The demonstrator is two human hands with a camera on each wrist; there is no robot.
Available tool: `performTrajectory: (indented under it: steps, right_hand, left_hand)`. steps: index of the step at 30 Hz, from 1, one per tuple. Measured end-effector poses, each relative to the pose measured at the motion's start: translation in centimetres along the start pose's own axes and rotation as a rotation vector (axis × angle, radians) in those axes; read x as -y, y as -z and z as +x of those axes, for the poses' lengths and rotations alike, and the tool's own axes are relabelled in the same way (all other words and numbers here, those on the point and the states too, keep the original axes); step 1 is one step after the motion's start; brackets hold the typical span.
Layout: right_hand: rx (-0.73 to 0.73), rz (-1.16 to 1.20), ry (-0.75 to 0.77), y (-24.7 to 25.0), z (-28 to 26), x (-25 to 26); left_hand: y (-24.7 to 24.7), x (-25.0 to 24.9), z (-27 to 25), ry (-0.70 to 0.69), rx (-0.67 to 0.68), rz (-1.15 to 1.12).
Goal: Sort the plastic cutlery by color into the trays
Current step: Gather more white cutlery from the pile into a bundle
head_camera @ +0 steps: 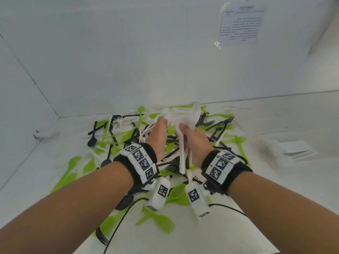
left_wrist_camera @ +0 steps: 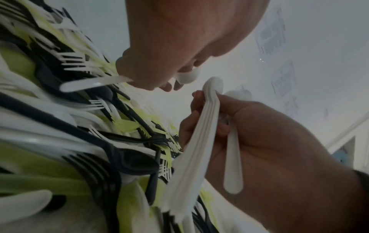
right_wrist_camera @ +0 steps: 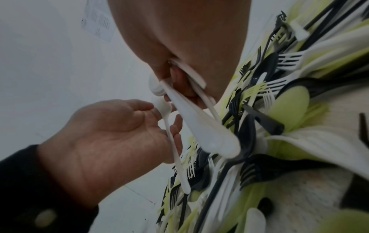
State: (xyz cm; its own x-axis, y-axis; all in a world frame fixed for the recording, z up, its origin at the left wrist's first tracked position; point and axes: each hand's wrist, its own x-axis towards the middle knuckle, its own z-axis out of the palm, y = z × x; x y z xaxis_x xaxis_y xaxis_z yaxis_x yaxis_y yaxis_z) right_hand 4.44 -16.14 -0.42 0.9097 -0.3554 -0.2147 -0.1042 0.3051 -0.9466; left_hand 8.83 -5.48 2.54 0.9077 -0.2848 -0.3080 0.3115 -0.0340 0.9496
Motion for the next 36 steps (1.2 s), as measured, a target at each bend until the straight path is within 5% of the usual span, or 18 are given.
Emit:
performTrajectory:
  steps: [8, 13, 24, 29, 33, 36]
  right_hand:
    - [0.004, 0.01, 0.054, -0.3, -0.1, -0.9]
    - [-0.025, 0.061, 0.045, -0.5, -0.2, -0.9]
    - [0.214, 0.0, -0.065, -0.6, -0.6, -0.8]
    - [-0.057, 0.035, -0.101, 0.4, -0.7, 0.3]
    - [-0.034, -0.208, -0.012, 1.2, -0.6, 0.1]
    - [0.128, -0.255, 0.03, 0.5, -0.9, -0.2]
  left_hand:
    - [1.1, 1.4, 0.6, -0.107, 0.073, -0.022]
    - [0.7, 1.4, -0.7, -0.034, 0.234, -0.131]
    - [2.0, 1.6, 0.6, -0.029, 0.202, -0.082]
    - [2.7, 1.6, 1.8, -0.055, 0.032, -0.112]
    - [1.8, 1.6, 1.5, 0.04, 0.19, -0.193]
    - [0.5, 1.6, 1.3, 0.033, 0.238, -0.188]
